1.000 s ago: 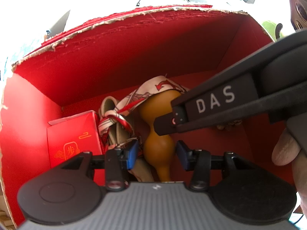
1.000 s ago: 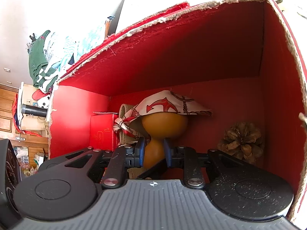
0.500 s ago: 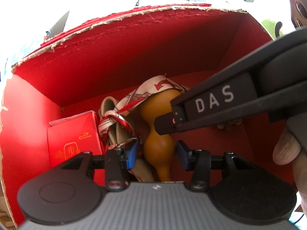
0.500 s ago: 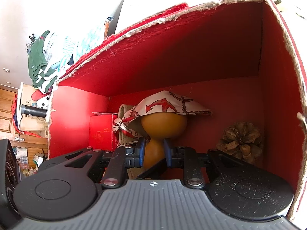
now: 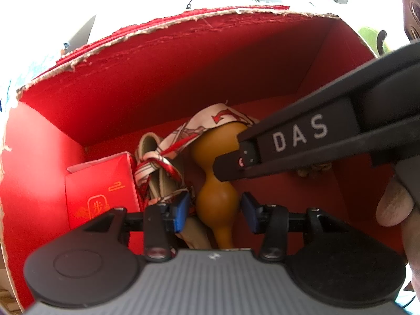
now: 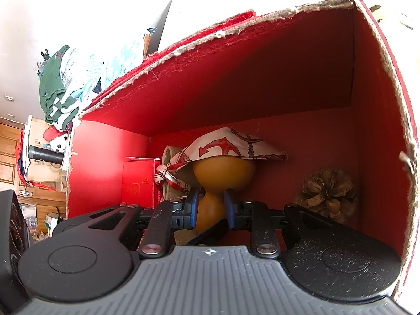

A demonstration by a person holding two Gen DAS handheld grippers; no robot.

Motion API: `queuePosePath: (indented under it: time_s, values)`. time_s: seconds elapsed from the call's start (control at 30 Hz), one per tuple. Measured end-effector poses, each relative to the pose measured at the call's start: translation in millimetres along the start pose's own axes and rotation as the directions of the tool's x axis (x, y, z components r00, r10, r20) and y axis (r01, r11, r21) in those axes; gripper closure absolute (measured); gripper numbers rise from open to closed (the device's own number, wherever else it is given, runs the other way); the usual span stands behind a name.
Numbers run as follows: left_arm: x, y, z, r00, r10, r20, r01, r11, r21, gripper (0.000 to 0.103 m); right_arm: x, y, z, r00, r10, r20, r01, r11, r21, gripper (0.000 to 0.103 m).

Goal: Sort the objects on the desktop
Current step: 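Hold the gourd upright inside the box with the right tool, then open the right tool off the gourd and lift out of the box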

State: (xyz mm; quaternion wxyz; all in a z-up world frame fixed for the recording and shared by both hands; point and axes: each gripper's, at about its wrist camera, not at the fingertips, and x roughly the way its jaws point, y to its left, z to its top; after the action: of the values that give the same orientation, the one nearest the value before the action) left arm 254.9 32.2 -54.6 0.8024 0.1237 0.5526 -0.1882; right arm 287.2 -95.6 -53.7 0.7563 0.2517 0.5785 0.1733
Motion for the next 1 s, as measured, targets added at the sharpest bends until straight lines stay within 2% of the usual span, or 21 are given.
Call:
queuePosePath:
  time_s: [0.6, 0.73, 0.8, 0.97, 1.0]
  values:
    - [-2.4, 4.0, -1.5, 1.0, 0.003, -0.004, -0.003, 1.0, 0.013, 0.055, -2.0, 2.9, -0.4, 1.0, -0.006, 0.023, 0.006, 1.0, -0.02, 0.078]
    - [-12.8, -2.2, -2.1, 1.0, 0.003, 0.002, -0.003, 1.0, 0.015, 0.055, -5.7, 7.8, -3.6, 0.998, -0.03, 0.052, 0.032, 0.999, -0.042, 0.078]
    - [-5.8, -4.5, 0.0, 1.0, 0.009, 0.002, -0.009, 1.0, 0.008, 0.055, -8.9, 9.8, -6.0, 0.996, -0.038, 0.075, 0.043, 0.997, -0.06, 0.078]
    - [-18.3, -5.3, 2.5, 0.998, 0.036, 0.045, -0.034, 0.999, -0.042, 0.053, -26.2, 9.4, -11.1, 0.993, 0.005, 0.118, 0.004, 0.997, -0.078, 0.078]
    - [-24.3, -6.1, 1.8, 0.997, 0.049, 0.058, -0.046, 0.998, -0.048, 0.048, -32.3, 9.2, -11.9, 0.991, 0.009, 0.137, 0.002, 0.996, -0.084, 0.078]
